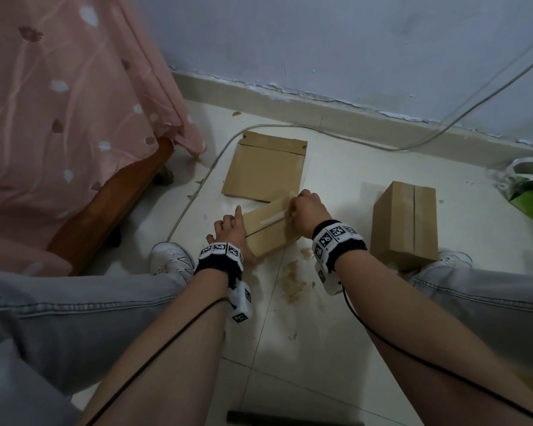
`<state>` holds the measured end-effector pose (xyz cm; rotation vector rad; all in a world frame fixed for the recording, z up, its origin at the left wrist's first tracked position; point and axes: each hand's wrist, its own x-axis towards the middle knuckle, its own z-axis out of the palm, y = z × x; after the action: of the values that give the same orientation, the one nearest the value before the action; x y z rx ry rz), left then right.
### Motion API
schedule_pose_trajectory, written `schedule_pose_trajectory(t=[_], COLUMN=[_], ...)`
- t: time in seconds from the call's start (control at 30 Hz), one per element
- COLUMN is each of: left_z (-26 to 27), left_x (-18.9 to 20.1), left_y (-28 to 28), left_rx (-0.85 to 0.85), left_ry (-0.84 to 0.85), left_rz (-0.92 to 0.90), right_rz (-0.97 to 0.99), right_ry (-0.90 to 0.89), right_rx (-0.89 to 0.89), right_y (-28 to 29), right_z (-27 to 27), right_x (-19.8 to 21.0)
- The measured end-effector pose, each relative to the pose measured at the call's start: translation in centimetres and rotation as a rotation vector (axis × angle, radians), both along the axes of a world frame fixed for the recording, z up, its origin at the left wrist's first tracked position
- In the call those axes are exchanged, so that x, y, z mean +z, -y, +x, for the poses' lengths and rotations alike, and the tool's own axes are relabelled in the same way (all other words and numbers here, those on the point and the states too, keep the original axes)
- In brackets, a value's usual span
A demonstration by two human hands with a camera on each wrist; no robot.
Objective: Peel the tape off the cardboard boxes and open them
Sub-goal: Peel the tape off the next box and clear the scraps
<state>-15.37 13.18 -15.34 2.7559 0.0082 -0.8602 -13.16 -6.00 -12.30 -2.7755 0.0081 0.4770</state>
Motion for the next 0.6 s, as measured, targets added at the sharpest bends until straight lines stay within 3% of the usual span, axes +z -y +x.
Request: schedule_pose_trajectory(t=[0.1, 0.3, 0.6], left_z=[0.0, 0.0, -0.2], left_x=[-0.2, -0.3, 0.0], left_y=[-0.1, -0.3, -1.1], left_rx=[-0.005, -0.009, 0.007], left_ry=[0.005, 0.009, -0.010], left_rz=[0.000, 0.007, 0.041], right_rz=[0.167, 0.277, 0.190], right_ry=[-0.015, 0.080, 0.244], right_rx=[-0.091, -0.258, -0.570], right_y=[0.6, 1.6, 6.1], right_z=[0.5, 0.8, 1.1], right_x=[0.2, 0.5, 1.4])
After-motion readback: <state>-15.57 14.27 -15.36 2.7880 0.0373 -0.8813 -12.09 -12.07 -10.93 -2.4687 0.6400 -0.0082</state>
